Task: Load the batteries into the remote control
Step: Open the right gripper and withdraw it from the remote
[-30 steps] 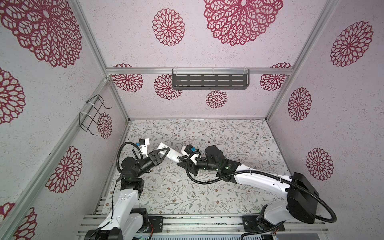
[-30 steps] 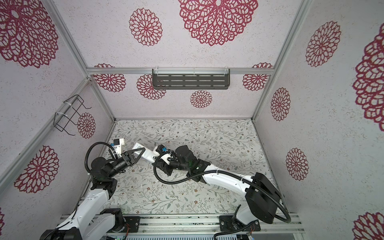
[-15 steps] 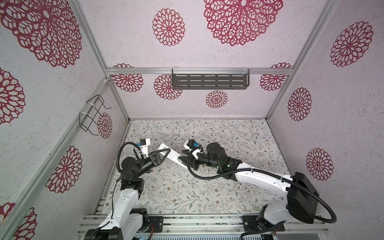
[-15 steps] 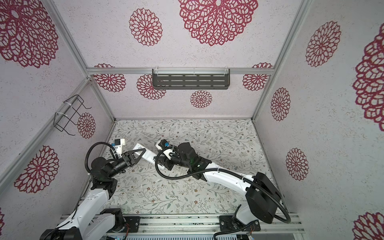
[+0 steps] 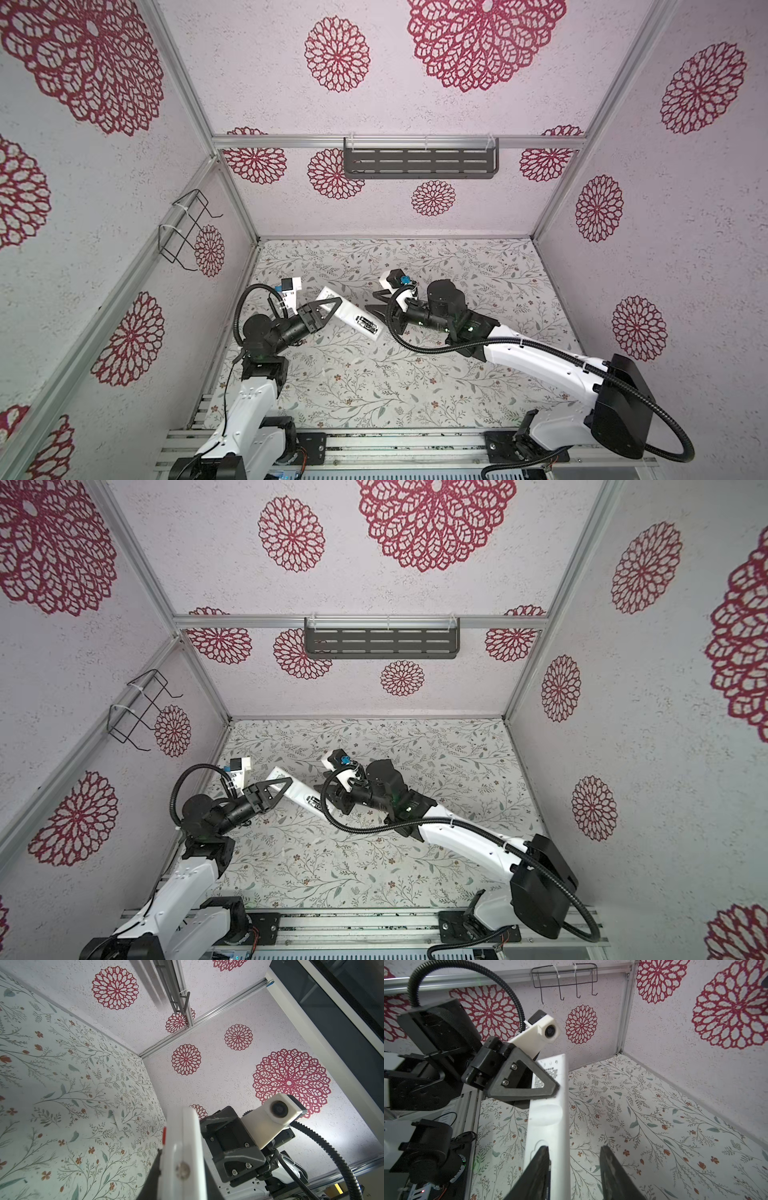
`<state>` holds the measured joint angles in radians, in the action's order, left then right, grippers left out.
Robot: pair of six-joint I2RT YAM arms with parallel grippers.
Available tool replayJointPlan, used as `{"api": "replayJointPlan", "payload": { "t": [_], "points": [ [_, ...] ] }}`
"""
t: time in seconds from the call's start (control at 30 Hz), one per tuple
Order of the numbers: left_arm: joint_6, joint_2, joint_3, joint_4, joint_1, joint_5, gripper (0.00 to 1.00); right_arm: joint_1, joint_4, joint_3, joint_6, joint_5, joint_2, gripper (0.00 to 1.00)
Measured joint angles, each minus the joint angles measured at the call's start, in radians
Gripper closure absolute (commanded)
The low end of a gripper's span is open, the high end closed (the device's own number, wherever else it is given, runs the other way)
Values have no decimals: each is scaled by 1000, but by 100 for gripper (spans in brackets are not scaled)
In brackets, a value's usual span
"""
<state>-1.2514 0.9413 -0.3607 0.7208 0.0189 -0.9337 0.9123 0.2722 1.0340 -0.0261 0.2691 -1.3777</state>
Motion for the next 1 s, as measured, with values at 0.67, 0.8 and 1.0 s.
{"api": "replayJointPlan", "payload": {
  "t": [0.67,0.8,1.0],
  "points": [
    [333,16,-119,-579,-100,206,97,-54,-212,-112,-143,-101,-5,44],
    [391,110,-149,-661,-143,257,98,-80,-215,-111,-188,-136,-89,46],
    [428,249,-151,-704,-180,301,98,-88,-232,-101,-217,-179,-267,46]
  ]
}}
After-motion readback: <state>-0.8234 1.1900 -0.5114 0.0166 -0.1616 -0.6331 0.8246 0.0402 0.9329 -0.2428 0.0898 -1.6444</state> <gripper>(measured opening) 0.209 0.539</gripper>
